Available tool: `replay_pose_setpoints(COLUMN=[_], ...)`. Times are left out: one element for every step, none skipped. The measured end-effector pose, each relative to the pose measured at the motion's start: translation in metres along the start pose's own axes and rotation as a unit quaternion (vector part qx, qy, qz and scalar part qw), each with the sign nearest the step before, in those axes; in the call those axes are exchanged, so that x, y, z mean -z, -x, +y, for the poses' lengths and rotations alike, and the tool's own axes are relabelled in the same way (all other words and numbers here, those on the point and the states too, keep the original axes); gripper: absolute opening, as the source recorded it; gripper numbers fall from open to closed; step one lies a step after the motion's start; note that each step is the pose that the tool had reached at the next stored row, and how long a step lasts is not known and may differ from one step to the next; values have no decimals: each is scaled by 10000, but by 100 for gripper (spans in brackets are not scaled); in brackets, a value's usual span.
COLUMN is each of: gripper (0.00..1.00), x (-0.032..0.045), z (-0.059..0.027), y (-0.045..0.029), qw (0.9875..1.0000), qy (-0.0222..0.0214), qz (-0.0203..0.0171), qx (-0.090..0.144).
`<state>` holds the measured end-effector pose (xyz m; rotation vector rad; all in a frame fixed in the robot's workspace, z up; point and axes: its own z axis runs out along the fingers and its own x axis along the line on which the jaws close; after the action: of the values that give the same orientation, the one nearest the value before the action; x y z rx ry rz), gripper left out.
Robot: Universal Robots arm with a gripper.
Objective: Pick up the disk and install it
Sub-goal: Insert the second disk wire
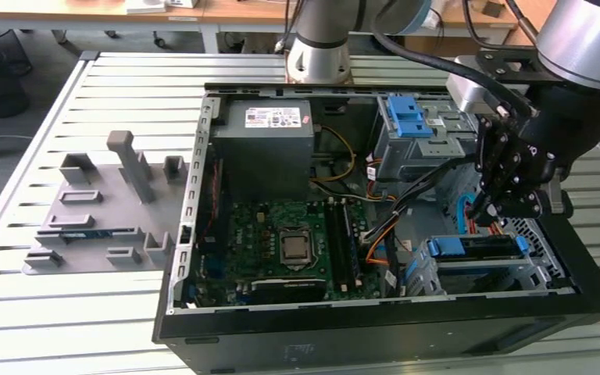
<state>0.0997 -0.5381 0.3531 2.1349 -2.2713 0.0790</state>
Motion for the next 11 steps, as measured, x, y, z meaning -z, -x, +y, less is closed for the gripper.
replay_pose_setpoints(gripper=[16, 16, 16, 16, 16, 16, 16, 16, 16, 16, 16], x=[-1, 0, -1, -3, -6, -12, -18, -23, -29, -34, -39], z=[1, 1, 1, 0, -1, -1, -2, -3, -3, -3, -3], y=[0, 0, 0, -4, -13, -27, -41, -54, -64, -72, -80], qw=[10000, 9999, 9997, 9995, 9994, 9993, 9993, 9993, 9993, 9993, 9993], qy=[4, 9, 14, 17, 15, 12, 7, 3, -1, -5, -9], qz=[-59, -143, -233, -310, -353, -362, -363, -364, -365, -365, -364], qx=[-1, -3, -4, -5, -6, -7, -6, -6, -6, -6, -6])
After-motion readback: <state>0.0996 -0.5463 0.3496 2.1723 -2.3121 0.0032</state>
